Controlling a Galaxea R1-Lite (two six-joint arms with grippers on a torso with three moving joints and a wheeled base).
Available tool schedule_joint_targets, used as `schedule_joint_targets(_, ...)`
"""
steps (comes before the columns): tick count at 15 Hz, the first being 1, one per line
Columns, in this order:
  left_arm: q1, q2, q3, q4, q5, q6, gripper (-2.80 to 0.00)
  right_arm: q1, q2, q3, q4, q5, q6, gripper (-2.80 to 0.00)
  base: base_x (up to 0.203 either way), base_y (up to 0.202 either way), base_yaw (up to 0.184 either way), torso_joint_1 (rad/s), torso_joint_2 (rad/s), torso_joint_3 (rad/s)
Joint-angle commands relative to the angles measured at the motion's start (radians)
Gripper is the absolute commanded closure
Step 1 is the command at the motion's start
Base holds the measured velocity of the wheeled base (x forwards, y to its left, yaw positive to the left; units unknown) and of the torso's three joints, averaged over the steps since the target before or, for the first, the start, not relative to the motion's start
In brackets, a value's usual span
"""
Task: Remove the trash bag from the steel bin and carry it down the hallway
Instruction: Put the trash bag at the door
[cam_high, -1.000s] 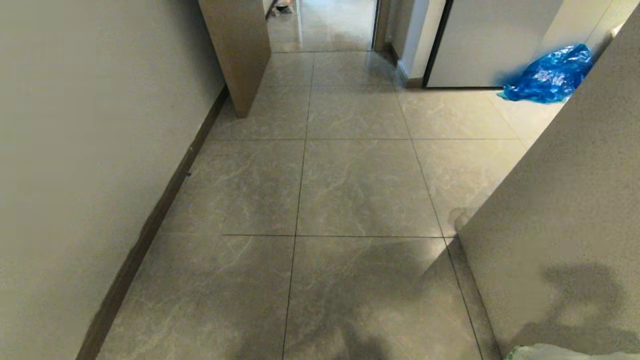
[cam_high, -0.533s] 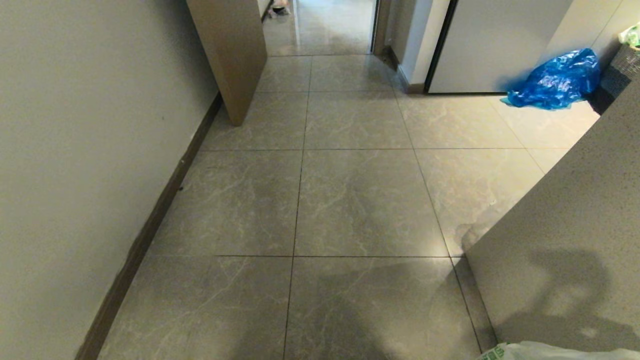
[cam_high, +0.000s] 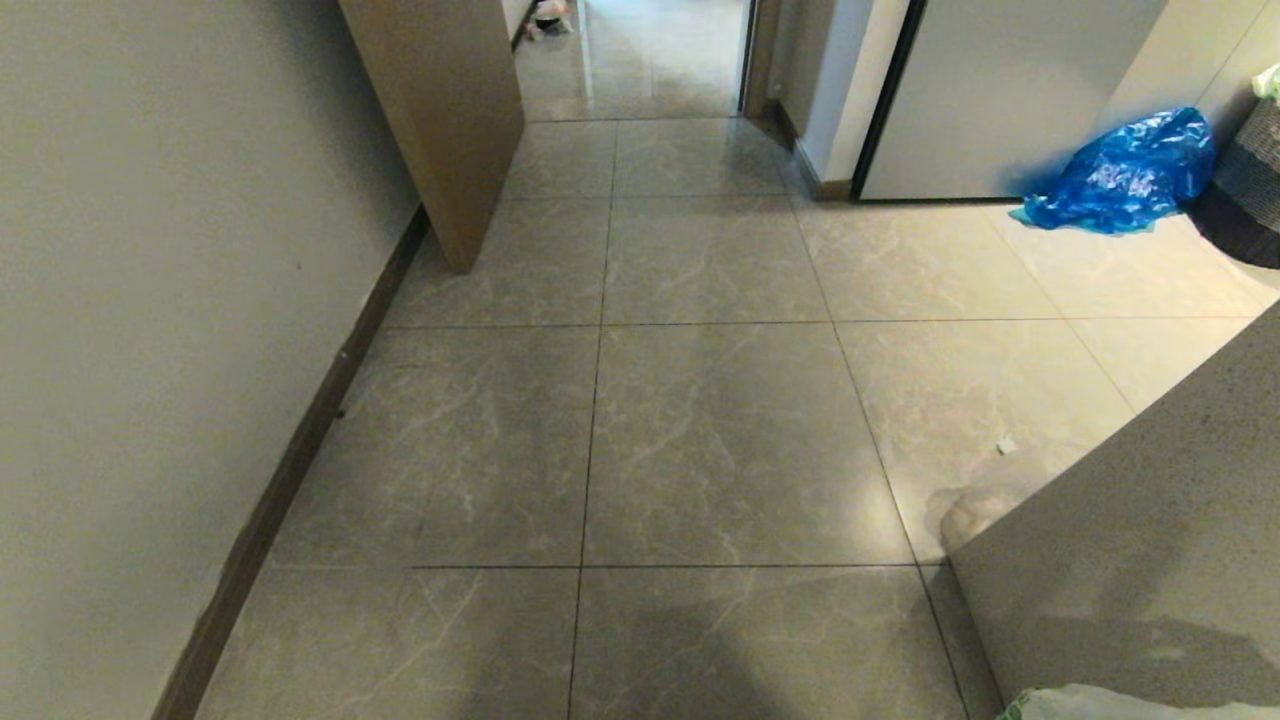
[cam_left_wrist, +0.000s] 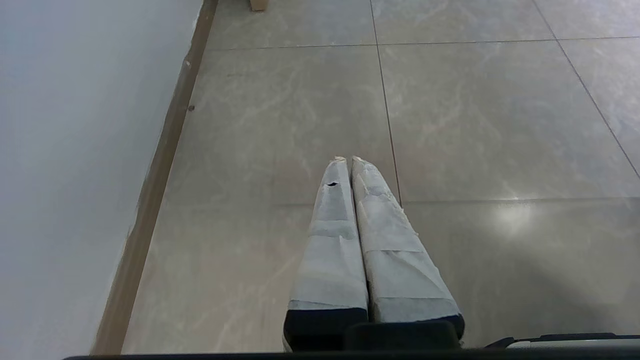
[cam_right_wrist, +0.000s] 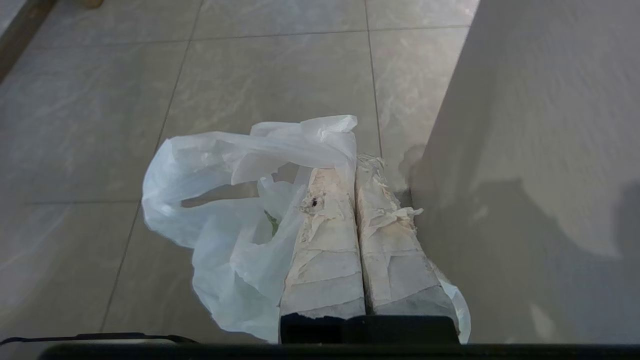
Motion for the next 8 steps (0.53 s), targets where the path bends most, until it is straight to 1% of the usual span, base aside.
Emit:
schedule_joint_targets(1,0.000,0.000,0.000,0.000,0.000,0.000,0.00,0.000,0.001,0.000,-0.001,0.000,0.000,0.00,0.181,0.000,-0.005,0.002,0.01,0.001)
schedule_joint_targets(8,0.000,0.000,0.000,0.000,0.000,0.000,0.00,0.000,0.001,0.000,-0.001,0.000,0.000,0.00,0.183,0.000,-0.003,0.003,0.00,0.005)
